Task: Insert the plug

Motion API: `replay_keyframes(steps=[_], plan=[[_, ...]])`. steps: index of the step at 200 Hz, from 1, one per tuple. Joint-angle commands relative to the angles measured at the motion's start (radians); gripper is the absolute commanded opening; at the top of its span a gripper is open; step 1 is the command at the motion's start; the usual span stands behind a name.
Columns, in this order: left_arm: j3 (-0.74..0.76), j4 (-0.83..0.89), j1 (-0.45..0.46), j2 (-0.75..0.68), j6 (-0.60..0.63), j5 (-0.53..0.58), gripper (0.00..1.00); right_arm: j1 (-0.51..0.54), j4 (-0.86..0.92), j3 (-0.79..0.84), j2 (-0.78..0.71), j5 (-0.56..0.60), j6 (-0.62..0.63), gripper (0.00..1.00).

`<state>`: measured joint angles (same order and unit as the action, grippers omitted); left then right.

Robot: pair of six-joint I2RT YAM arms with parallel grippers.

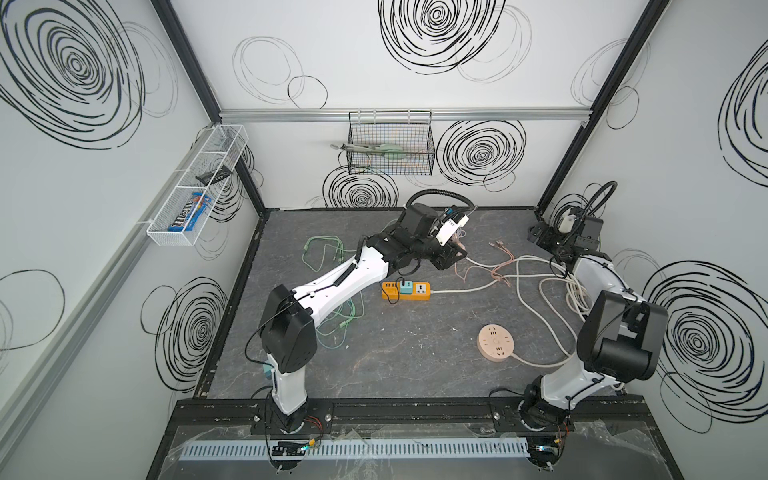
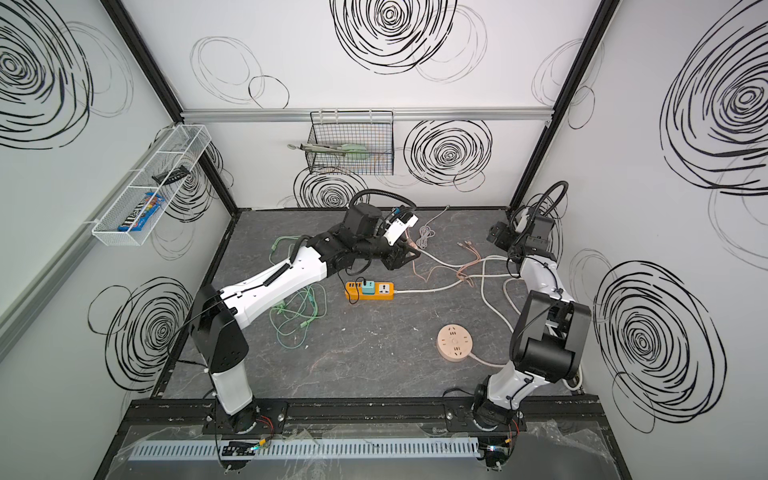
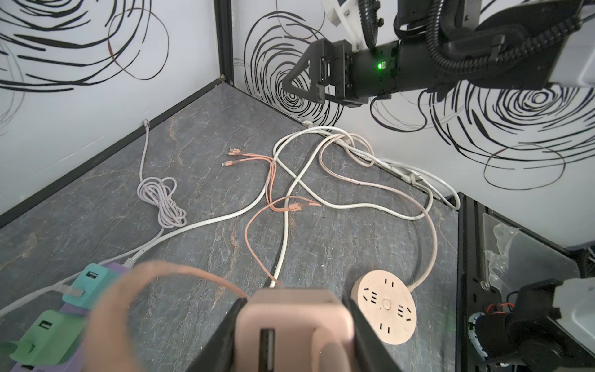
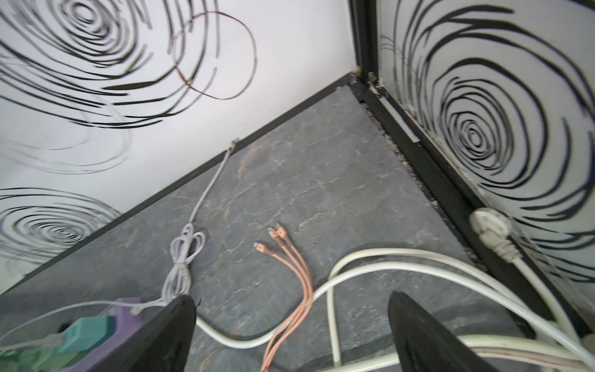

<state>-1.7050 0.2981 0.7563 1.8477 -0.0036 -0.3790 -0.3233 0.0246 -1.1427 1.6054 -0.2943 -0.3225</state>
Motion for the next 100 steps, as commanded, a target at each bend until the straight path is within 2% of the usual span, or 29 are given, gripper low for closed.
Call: replay_keyframes(steps=[1,55,76,100], plan=[[-0.014,-0.02,-0.003,-0.015,0.081,-0.048,0.0,0.031,-0.058,0.042,-0.045,-0.13,-0.067,0.98],[0.111,-0.081,-0.003,-0.09,0.271,-0.102,0.0,0.155,-0.071,0.104,-0.156,-0.195,-0.133,0.99],[0.185,-0.133,-0.007,-0.129,0.369,-0.107,0.0,0.191,-0.043,0.122,-0.215,-0.21,-0.132,0.99],[0.265,-0.179,-0.017,-0.164,0.514,-0.144,0.0,0.208,-0.025,0.155,-0.286,-0.28,-0.124,1.0]])
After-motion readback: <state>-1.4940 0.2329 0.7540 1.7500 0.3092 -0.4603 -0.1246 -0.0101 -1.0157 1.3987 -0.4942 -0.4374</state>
